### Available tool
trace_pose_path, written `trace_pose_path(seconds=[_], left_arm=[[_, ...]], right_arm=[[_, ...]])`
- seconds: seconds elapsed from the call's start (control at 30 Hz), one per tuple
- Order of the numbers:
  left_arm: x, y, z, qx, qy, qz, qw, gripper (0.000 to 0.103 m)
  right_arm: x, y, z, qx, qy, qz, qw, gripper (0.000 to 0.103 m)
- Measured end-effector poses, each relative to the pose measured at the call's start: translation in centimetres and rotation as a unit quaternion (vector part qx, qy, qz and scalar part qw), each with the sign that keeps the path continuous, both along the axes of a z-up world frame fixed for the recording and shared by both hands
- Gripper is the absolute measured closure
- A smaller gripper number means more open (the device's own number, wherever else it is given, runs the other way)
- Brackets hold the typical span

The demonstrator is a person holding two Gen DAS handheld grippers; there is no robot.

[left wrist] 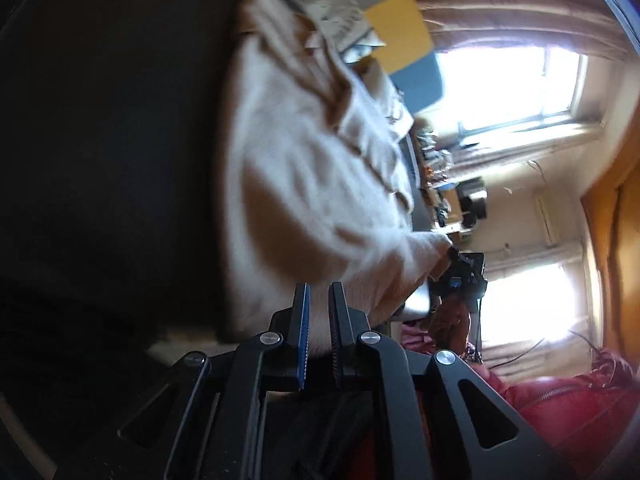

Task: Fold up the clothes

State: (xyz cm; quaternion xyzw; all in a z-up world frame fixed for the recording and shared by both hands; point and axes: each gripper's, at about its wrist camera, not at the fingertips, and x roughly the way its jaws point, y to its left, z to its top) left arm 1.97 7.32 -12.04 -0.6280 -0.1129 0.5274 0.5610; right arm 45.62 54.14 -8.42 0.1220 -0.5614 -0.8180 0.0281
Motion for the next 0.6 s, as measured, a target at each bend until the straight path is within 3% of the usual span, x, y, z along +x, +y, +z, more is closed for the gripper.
trace_pose_path(seconds=[0.07, 0.23, 0.37, 0.4, 0.5, 0.6], left_arm=[[0.1, -1.1, -0.5, -0.017, -0.007, 0.005, 0.9998, 0.065], [0.6, -0.5, -2.7, -0.041, -0.044, 0.005, 0.9982, 0.058], [2.4, 1.6, -3.8, -0.087, 0.015, -0.039, 0.9953, 0.055], [2.6, 1.8, -4.1, -0.088, 0.021, -0.045, 0.9949, 0.055], [3.6, 2.5, -5.8, -0.068, -0.008, -0.05, 0.9964, 0.038], [4.1, 3.4, -6.6, -0.07, -0.024, -0.065, 0.9951, 0.036]], right_arm=[[0.1, -0.1, -1.2, -0.015, -0.001, -0.01, 1.0, 0.098], [0.0, -0.1, -2.6, -0.037, 0.0, -0.023, 0.999, 0.098], [0.1, -0.4, -2.2, -0.037, 0.006, -0.026, 0.999, 0.098], [0.1, -0.6, -2.0, -0.033, 0.007, -0.025, 0.999, 0.098], [0.4, -1.1, -1.7, -0.027, 0.012, -0.026, 0.999, 0.098], [0.4, -1.5, -1.8, -0.032, 0.016, -0.028, 0.999, 0.098]])
